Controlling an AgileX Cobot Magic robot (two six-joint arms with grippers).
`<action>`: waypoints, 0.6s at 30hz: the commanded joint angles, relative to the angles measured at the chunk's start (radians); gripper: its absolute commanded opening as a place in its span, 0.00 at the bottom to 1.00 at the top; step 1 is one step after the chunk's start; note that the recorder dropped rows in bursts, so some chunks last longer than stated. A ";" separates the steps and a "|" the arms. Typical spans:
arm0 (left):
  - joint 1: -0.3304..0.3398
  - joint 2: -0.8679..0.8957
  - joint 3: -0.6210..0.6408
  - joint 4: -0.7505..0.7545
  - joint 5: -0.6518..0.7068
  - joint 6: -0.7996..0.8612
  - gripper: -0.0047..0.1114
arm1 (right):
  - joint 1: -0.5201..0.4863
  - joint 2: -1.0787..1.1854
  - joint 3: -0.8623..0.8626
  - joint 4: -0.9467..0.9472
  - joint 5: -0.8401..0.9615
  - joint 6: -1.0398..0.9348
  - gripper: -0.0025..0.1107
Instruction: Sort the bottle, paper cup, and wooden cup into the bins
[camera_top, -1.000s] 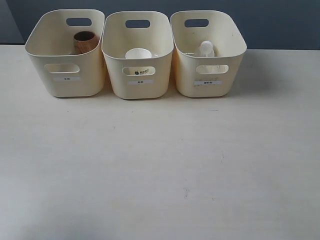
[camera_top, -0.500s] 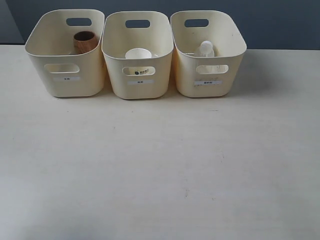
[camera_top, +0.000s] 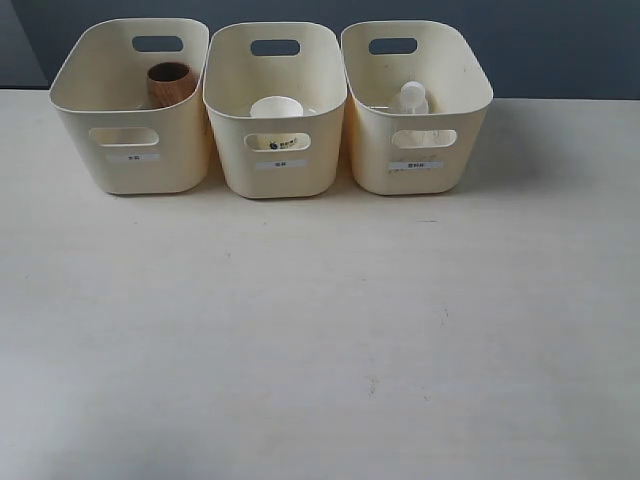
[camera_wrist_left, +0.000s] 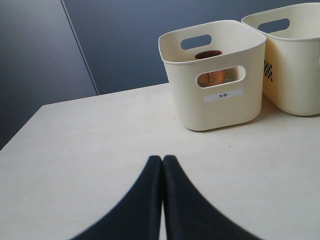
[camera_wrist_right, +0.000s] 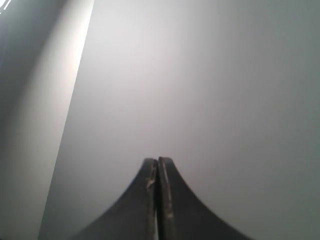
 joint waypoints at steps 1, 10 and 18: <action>0.003 0.004 -0.005 -0.001 -0.005 -0.006 0.04 | 0.004 -0.001 0.003 -0.001 0.002 0.000 0.02; 0.003 0.004 -0.005 -0.001 -0.005 -0.006 0.04 | 0.004 -0.001 0.003 -0.005 0.002 0.000 0.02; 0.003 0.004 -0.005 -0.001 -0.005 -0.006 0.04 | 0.004 -0.009 0.003 -0.062 0.002 0.105 0.02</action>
